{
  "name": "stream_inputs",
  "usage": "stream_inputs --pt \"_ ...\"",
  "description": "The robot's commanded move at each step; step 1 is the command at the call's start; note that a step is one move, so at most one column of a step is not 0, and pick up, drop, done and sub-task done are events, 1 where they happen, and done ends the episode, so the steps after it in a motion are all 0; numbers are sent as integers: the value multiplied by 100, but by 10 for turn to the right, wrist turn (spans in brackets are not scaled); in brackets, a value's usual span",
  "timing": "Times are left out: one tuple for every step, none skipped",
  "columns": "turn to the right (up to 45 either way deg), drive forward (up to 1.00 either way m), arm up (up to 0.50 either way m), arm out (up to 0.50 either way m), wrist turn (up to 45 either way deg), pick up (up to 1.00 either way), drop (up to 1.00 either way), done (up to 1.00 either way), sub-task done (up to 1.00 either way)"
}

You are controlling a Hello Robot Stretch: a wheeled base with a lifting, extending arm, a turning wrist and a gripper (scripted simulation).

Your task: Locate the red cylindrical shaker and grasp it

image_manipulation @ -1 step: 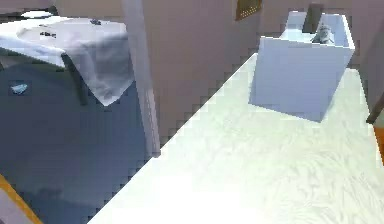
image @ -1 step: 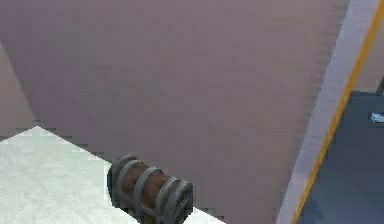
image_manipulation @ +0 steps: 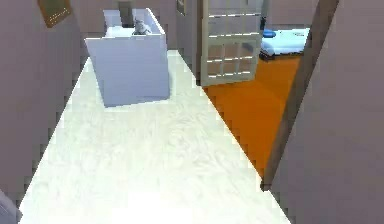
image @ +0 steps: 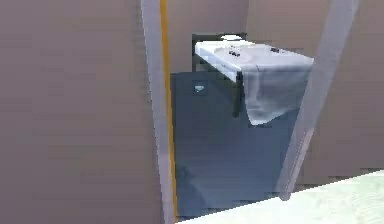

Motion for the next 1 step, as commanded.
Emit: stream_inputs --pt "210 0 0 0 0 0 0 0 0"
